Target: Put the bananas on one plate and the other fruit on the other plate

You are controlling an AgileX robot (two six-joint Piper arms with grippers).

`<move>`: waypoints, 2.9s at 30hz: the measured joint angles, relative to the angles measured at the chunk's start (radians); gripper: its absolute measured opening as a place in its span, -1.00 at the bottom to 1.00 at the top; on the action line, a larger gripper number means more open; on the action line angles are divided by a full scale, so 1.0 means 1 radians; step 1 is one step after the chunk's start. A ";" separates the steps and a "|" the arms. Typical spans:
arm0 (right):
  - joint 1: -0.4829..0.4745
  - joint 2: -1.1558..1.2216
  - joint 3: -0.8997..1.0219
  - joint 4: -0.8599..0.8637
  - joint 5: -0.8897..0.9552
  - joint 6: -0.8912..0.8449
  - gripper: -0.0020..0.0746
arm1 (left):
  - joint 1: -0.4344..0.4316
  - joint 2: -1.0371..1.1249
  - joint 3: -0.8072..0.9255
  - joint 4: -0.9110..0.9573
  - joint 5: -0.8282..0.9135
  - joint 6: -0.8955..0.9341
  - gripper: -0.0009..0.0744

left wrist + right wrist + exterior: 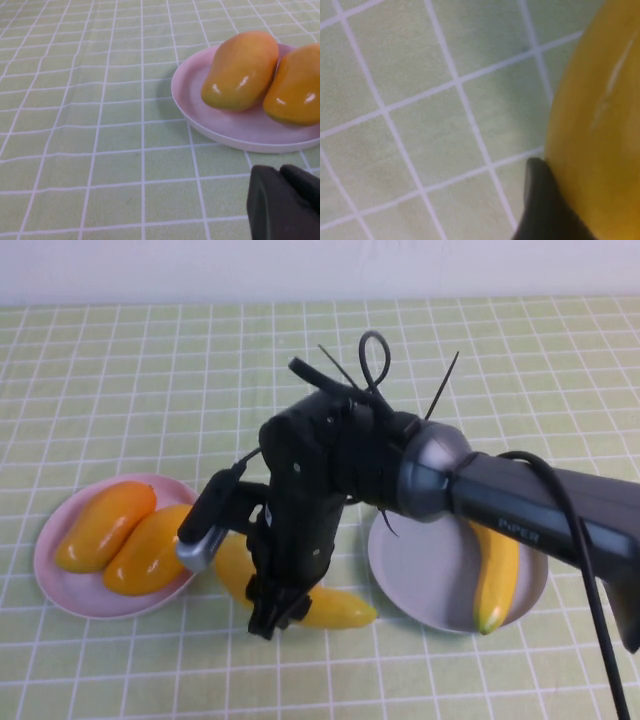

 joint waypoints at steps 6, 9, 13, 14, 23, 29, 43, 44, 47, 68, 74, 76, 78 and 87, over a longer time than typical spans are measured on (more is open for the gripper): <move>-0.018 -0.009 -0.145 -0.071 0.079 0.191 -0.12 | 0.000 0.000 0.000 0.000 0.000 0.000 -0.97; -0.051 -0.049 -0.152 -0.081 0.090 0.264 -0.12 | 0.000 0.000 0.000 0.000 0.000 0.000 -0.97; -0.105 -0.140 -0.099 -0.108 0.093 0.367 -0.12 | 0.000 0.000 0.000 0.000 0.000 0.000 -0.97; -0.122 -0.170 -0.074 -0.111 0.093 0.395 -0.12 | 0.000 0.000 0.000 0.000 0.000 0.000 -0.97; -0.212 -0.315 0.229 -0.122 0.021 0.660 -0.12 | 0.000 0.000 0.000 0.000 0.000 0.000 -0.97; -0.215 -0.273 0.304 -0.141 -0.072 0.783 -0.12 | 0.000 0.000 0.000 0.000 0.000 0.000 -0.97; -0.217 -0.203 0.306 -0.196 -0.073 0.868 0.00 | 0.000 0.000 0.000 0.000 0.000 0.000 -0.97; -0.217 -0.203 0.306 -0.196 -0.073 0.868 0.08 | 0.000 0.000 0.000 0.000 0.000 0.000 -0.97; -0.217 -0.201 0.304 -0.200 -0.058 0.868 0.25 | 0.000 0.000 0.000 0.000 0.000 0.000 -0.97; -0.154 -0.564 0.342 -0.114 0.091 0.704 -0.97 | 0.000 0.000 0.000 0.000 0.000 0.000 -0.97; -0.140 -0.778 0.413 -0.067 0.109 0.662 -0.99 | 0.000 0.000 0.000 0.000 0.000 0.000 -0.97; -0.140 -0.820 0.414 -0.061 0.111 0.568 -0.99 | 0.000 0.000 0.000 0.000 0.000 0.000 -0.97; -0.140 -0.840 0.414 -0.063 0.113 0.493 -0.99 | 0.000 0.000 0.000 0.000 0.000 0.000 -0.97; -0.164 -0.866 0.560 -0.105 0.018 0.418 -0.99 | 0.000 0.000 0.000 0.000 0.000 0.000 -0.97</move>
